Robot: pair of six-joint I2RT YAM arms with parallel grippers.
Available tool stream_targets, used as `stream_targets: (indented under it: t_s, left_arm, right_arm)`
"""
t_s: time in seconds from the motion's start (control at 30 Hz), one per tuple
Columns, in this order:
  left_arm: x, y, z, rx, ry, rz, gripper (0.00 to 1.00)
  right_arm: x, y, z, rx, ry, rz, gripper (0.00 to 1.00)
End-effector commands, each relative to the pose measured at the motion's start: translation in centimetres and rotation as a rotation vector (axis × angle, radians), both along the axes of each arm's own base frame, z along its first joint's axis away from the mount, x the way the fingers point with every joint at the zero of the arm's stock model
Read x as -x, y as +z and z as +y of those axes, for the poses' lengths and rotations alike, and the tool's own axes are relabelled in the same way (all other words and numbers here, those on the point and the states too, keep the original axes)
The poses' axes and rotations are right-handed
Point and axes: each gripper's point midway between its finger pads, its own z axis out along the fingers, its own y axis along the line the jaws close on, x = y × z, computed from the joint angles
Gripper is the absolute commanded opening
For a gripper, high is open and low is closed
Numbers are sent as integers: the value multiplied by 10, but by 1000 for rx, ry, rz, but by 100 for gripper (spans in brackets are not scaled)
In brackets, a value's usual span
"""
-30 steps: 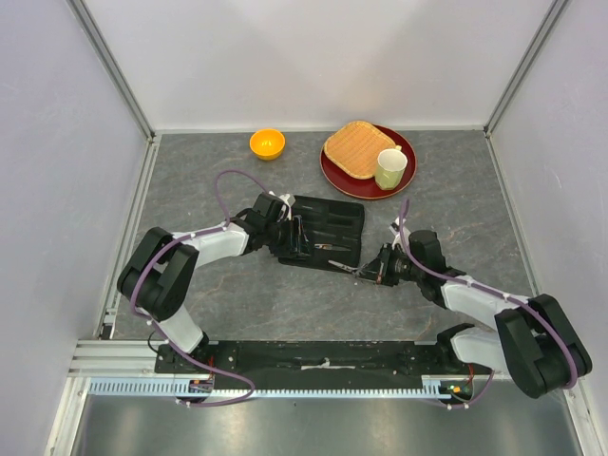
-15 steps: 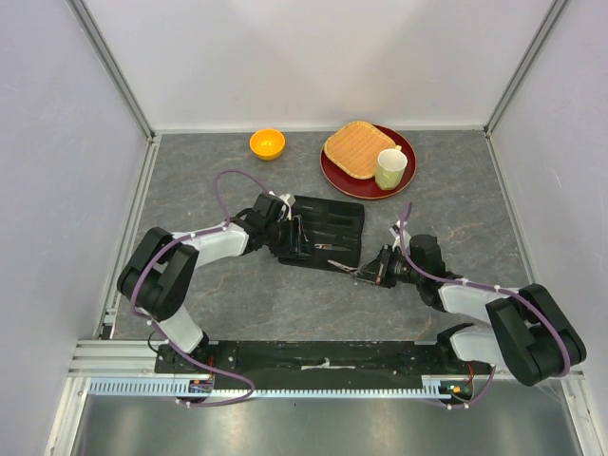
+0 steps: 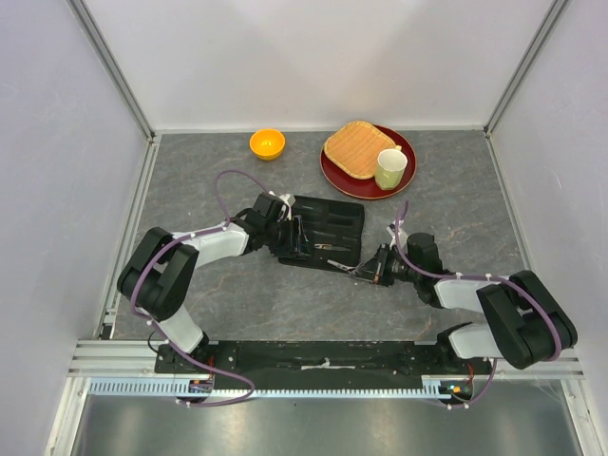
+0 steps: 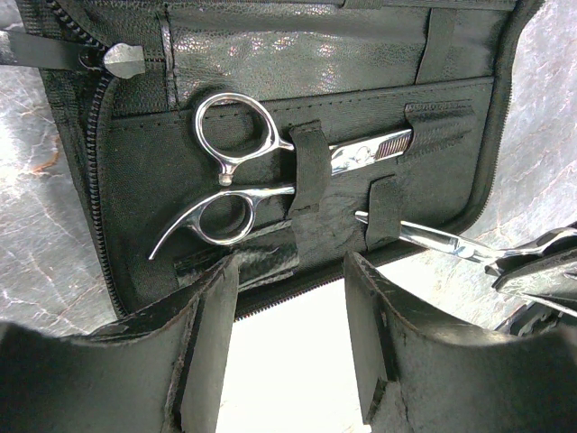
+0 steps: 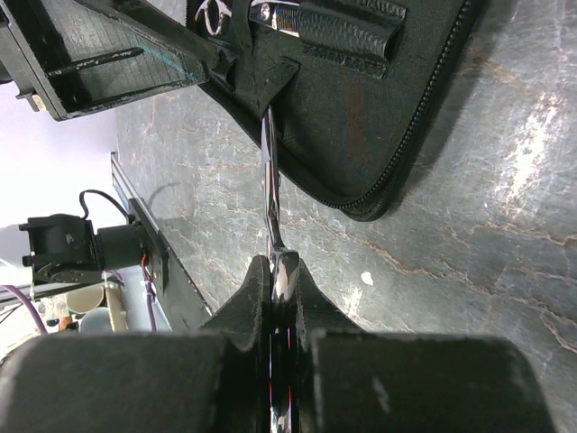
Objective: Sort the hair-cutting tools
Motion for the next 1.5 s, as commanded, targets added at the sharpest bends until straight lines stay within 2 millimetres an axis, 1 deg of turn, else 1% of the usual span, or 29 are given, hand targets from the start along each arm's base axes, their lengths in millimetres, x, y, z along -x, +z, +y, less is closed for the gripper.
stream_targets:
  t_s: [0.0,0.13,0.27,0.33,0.37,0.4,0.47,0.5,0.57,0.6,0.7,0.8,0.87,0.9,0.93,1.0,1.03,1.1,1.13,1.17,1.2,1.27,1.3,1.33,1.47]
  left_arm:
    - [32,-29,7,-72,-60,107,57]
    - [33,-30,5,-63,-64,110,57]
    - [33,-30,5,-63,-66,110,58]
    - [32,-28,4,-61,-65,104,58]
    - [32,-28,4,-62,-64,103,58]
    - [31,-27,5,-63,-61,99,58]
    - [31,-25,4,-62,-65,93,59]
    - [31,-24,4,-64,-65,90,60]
    - [30,-21,5,-64,-62,82,61]
    - [29,-20,5,-65,-62,79,62]
    - [27,-15,6,-69,-57,63,63]
    - [25,-6,6,-60,-62,35,65]
    - [24,0,6,-55,-72,12,65]
    - [23,7,6,-46,-72,-10,66]
    - [23,10,7,-46,-70,-22,66]
    - [22,18,9,-43,-65,-53,67]
    - [22,20,11,-46,-61,-62,67]
    - [22,21,16,-64,-42,-70,68]
    - [22,25,18,-62,-37,-81,68]
    - [21,25,21,-75,-20,-87,68]
    - [22,25,24,-82,-12,-90,68]
    - [20,30,28,-86,11,-116,68]
    - [22,29,31,-92,19,-117,68]
    - [19,33,34,-98,36,-138,68]
    - [21,27,46,-139,79,-140,68]
  right_arm:
    - [-17,45,19,-103,88,-191,0]
    - [-17,37,20,-95,96,-177,0]
    - [-19,25,18,-62,97,-153,0]
    - [-20,17,16,-18,89,-112,13]
    - [-27,15,11,21,66,-131,23]
    - [-26,8,7,62,58,-95,43]
    - [-35,6,-2,144,19,-117,57]
    - [-36,2,-6,186,11,-88,68]
    - [-40,2,-11,229,-6,-86,75]
    - [-44,-1,-18,279,-28,-77,78]
    - [-50,-5,-30,367,-66,-59,85]
    - [-54,-8,-40,426,-111,-49,88]
    - [-51,-12,-48,459,-134,-22,87]
    - [-50,-13,-51,473,-144,-15,86]
    - [-51,-9,-53,474,-170,-22,85]
    - [-49,-9,-56,474,-187,-24,81]
    - [-50,-4,-58,468,-209,-34,80]
    - [-49,-2,-60,465,-225,-41,77]
    - [-50,0,-62,465,-243,-45,75]
    - [-50,0,-63,468,-248,-48,72]
    - [-50,-1,-64,469,-253,-46,70]
    - [-49,-2,-66,481,-259,-49,64]
    - [-50,-2,-67,484,-259,-51,62]
    - [-50,-4,-68,490,-261,-50,61]
    - [-54,-11,-69,513,-260,-57,51]
